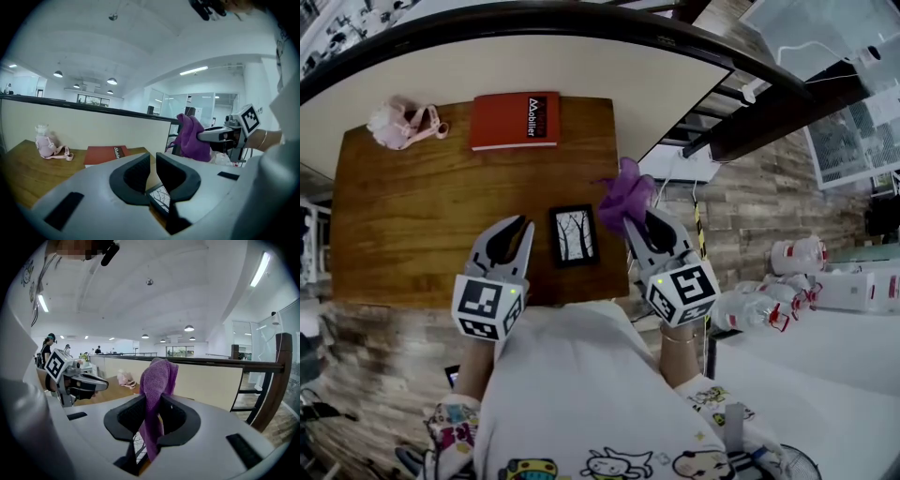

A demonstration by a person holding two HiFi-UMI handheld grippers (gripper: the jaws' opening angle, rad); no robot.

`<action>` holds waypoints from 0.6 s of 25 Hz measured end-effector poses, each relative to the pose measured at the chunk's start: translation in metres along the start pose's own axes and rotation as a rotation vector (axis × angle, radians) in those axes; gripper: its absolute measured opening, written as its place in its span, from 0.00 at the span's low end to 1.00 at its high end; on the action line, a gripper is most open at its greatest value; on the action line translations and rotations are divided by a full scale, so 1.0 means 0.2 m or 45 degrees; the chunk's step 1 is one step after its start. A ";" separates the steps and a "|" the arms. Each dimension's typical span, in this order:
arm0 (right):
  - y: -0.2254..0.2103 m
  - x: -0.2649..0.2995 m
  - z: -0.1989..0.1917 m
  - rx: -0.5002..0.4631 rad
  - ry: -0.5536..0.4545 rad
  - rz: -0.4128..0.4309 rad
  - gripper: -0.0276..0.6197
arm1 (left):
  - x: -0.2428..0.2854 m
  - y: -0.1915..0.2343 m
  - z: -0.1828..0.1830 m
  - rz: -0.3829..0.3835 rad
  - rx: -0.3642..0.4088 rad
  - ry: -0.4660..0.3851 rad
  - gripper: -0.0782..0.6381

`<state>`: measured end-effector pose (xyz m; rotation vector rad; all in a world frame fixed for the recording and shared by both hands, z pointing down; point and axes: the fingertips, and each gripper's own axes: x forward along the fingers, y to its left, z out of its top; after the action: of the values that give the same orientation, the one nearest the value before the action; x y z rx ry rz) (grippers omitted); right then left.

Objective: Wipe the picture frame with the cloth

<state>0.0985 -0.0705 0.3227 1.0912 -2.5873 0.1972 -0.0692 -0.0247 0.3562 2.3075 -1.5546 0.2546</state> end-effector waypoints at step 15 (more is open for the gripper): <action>-0.01 -0.05 -0.04 0.025 -0.051 -0.038 0.14 | -0.09 0.01 0.05 0.035 -0.002 -0.038 0.12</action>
<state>0.1081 -0.0640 0.3261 1.1516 -2.6079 0.1962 -0.0781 -0.0134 0.3407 2.2997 -1.6015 0.2265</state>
